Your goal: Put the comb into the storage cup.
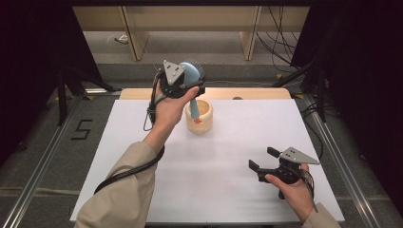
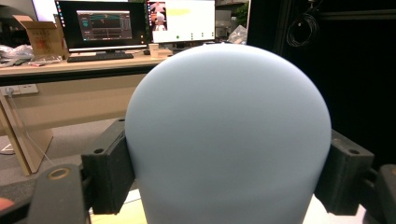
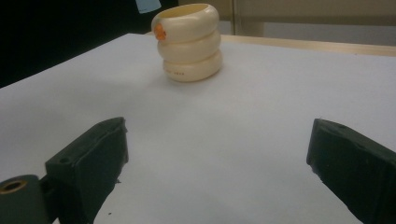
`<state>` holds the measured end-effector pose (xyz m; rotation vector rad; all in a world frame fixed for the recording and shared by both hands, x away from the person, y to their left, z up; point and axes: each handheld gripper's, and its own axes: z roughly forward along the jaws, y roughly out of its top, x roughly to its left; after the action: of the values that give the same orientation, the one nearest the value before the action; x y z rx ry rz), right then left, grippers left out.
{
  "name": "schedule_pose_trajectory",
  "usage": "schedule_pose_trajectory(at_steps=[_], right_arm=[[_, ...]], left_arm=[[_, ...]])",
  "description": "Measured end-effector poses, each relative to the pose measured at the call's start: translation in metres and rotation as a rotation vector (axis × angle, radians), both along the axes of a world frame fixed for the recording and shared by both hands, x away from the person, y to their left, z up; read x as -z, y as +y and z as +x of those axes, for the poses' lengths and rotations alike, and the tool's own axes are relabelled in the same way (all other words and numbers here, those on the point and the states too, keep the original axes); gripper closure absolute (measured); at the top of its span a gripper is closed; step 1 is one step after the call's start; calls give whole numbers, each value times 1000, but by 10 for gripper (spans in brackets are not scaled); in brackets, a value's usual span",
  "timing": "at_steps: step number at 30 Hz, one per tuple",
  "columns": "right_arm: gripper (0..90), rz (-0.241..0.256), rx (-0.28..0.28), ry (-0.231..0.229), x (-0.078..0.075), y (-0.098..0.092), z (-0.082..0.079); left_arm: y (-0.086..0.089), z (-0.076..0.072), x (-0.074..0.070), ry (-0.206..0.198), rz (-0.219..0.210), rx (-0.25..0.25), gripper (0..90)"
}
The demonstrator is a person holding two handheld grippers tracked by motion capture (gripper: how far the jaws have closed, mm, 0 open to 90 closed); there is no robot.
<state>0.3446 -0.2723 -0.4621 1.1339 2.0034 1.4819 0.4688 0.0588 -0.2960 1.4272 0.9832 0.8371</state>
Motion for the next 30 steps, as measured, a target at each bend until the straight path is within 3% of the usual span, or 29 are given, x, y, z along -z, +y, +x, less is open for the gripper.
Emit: schedule_pose_trajectory(at_steps=[30], right_arm=[[64,1,-6,-2,0,0,0]], left_arm=[[-3,10,1,-36,6,-15,199]])
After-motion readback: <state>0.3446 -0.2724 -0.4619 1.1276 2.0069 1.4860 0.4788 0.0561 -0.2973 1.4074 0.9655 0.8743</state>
